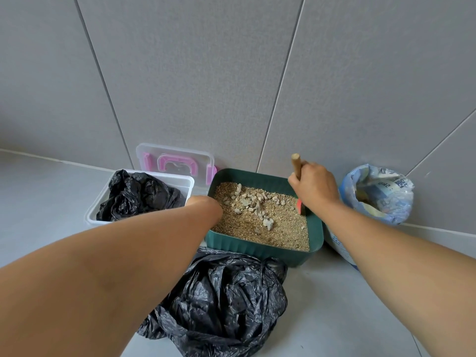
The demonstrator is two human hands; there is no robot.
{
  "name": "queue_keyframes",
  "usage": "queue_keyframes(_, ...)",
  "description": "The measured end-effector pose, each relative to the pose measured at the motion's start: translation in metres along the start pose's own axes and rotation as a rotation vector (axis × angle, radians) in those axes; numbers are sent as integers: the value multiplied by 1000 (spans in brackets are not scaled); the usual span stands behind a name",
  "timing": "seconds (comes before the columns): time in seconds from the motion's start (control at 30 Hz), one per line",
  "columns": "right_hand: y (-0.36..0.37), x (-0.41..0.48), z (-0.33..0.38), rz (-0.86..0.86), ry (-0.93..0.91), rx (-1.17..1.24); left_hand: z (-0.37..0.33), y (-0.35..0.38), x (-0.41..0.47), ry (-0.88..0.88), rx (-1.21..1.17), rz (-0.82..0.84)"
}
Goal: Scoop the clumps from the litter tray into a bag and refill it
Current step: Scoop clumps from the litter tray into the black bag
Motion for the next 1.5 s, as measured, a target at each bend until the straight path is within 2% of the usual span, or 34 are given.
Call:
queue_keyframes(0.07,4,0,0,17,-15,45,0,-1,0,1,-3,-3)
queue_keyframes(0.2,2,5,5,-13,38,311,0,-3,-3,-11,-20,-3)
queue_keyframes(0.37,-1,4,15,-38,-30,114,0,-3,-4,-18,-28,-8)
queue_keyframes(0.43,5,2,16,5,-50,141,-1,-4,-4,-16,-21,-13)
queue_keyframes(0.6,6,6,27,80,-1,557,-1,-4,-5,-22,-16,-10)
queue_keyframes(0.63,4,8,30,69,4,582,-1,-3,-4,-21,-15,-13)
queue_keyframes(0.73,-1,9,37,-15,-72,308,0,-3,-5,-27,-21,-16)
queue_keyframes(0.8,2,5,40,-13,-120,173,0,-4,-5,-25,-24,-23)
queue_keyframes(0.87,9,2,42,41,-141,205,-1,-4,-5,-21,-20,-24)
queue_keyframes(0.93,14,2,43,105,-126,371,-1,-3,-5,-22,-15,-17)
queue_keyframes(1.03,7,5,48,69,-76,518,-1,-4,-5,-20,-15,-22)
queue_keyframes(1.17,-6,7,54,-76,-159,217,-2,-4,-5,-23,-30,-20)
queue_keyframes(1.23,-6,7,54,-55,-175,82,-2,-3,-6,-20,-23,-21)
queue_keyframes(1.3,-1,6,53,15,-165,48,-2,-3,-6,-17,-25,-23)
queue_keyframes(1.4,4,3,51,113,-118,298,-2,-4,-7,-24,-50,-23)
queue_keyframes(1.5,-4,6,51,69,3,530,-1,-4,-8,-31,-69,-40)
Point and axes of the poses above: each hand's wrist, its own x-axis towards the middle knuckle, its own y-axis out of the palm, z = x × y, the point moved 2 cm from there along x, towards the middle knuckle, and after that the axes turned 2 degrees about y, right-handed, at the moved point
